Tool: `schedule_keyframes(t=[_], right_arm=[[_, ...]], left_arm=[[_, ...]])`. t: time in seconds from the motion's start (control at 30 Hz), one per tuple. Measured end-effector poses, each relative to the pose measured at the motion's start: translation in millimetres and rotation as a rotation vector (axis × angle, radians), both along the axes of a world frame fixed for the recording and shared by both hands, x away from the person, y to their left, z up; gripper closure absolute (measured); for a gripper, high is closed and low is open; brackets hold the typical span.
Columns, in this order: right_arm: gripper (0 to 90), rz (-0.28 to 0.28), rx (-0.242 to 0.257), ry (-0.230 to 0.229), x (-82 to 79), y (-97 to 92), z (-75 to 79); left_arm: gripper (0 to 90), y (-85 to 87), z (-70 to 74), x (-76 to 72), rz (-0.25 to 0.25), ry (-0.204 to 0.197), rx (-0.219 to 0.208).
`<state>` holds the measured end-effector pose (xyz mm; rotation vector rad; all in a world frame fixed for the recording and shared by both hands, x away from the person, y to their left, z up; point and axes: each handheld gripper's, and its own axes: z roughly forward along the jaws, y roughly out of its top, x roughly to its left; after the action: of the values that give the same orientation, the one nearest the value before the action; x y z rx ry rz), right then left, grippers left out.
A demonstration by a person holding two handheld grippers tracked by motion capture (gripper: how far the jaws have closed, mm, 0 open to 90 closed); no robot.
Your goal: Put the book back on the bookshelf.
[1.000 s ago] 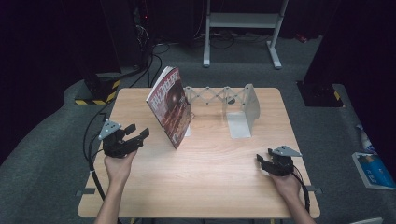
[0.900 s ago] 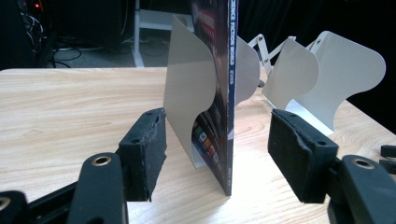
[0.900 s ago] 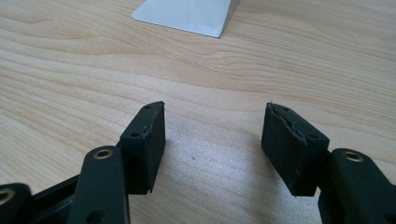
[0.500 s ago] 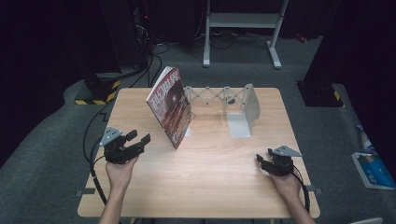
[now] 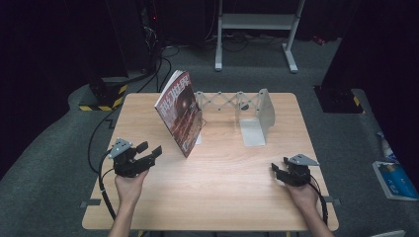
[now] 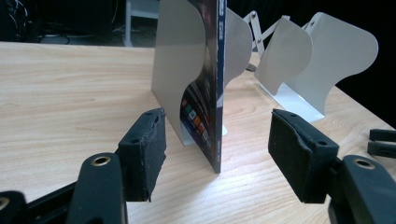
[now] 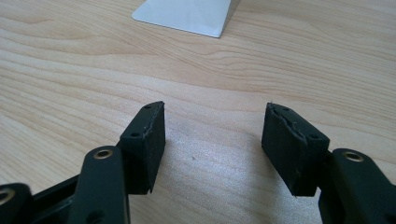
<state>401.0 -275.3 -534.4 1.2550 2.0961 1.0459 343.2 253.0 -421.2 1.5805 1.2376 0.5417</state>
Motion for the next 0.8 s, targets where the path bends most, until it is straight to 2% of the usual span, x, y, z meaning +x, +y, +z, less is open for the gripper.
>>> schedule_keyframes(t=[0.8], right_arm=[[39.8,0.000,0.000,0.000,0.0,0.1,0.0]], left_arm=[[36.9,-11.0,-24.0,0.3,-0.028,0.049,0.002]])
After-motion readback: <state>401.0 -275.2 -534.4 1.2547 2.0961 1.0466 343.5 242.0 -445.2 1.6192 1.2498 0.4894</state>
